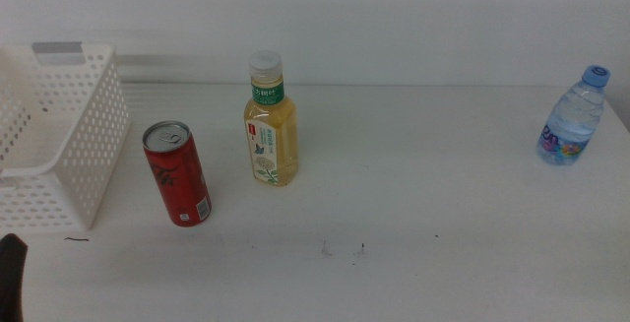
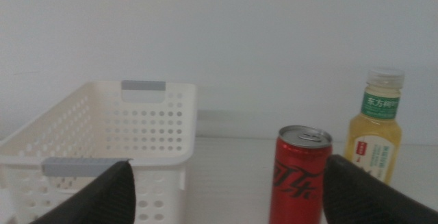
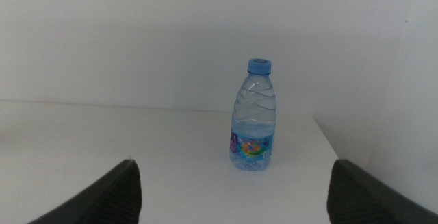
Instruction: Use arms to grab the bottles and put them into the dustbin to the left of the table.
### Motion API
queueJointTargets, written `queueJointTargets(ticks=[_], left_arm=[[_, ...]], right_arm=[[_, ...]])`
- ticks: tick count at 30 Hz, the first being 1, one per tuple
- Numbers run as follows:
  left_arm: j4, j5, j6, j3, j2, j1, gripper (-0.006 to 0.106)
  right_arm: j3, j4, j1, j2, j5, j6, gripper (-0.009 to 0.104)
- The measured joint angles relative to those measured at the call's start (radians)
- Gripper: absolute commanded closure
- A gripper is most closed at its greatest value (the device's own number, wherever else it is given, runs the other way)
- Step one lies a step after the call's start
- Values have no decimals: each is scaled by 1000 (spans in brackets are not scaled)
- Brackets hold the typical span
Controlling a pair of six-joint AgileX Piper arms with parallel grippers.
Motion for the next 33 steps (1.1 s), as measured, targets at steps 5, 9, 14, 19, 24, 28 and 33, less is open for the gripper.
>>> queueJointTargets(ticks=[5,9,14,19,24,28,33], left_arm=[[0,-68,-7,0,77,-58,7],[0,-203,-7,0,241,-133,7],[-17,-379,-7,0,488,-248,7],[-28,-585,-7,0,738,-337,7],[-53,-783,-7,0,978,-375,7],[-99,-954,-7,0,1169,-375,7],[-161,-1153,3,-2,1369,-375,7]], right_arm=[[0,0,0,0,0,0,3],[0,0,0,0,0,0,3],[0,0,0,0,0,0,3],[0,0,0,0,0,0,3],[0,0,0,0,0,0,3],[0,0,0,0,0,0,3],[0,0,0,0,0,0,3]])
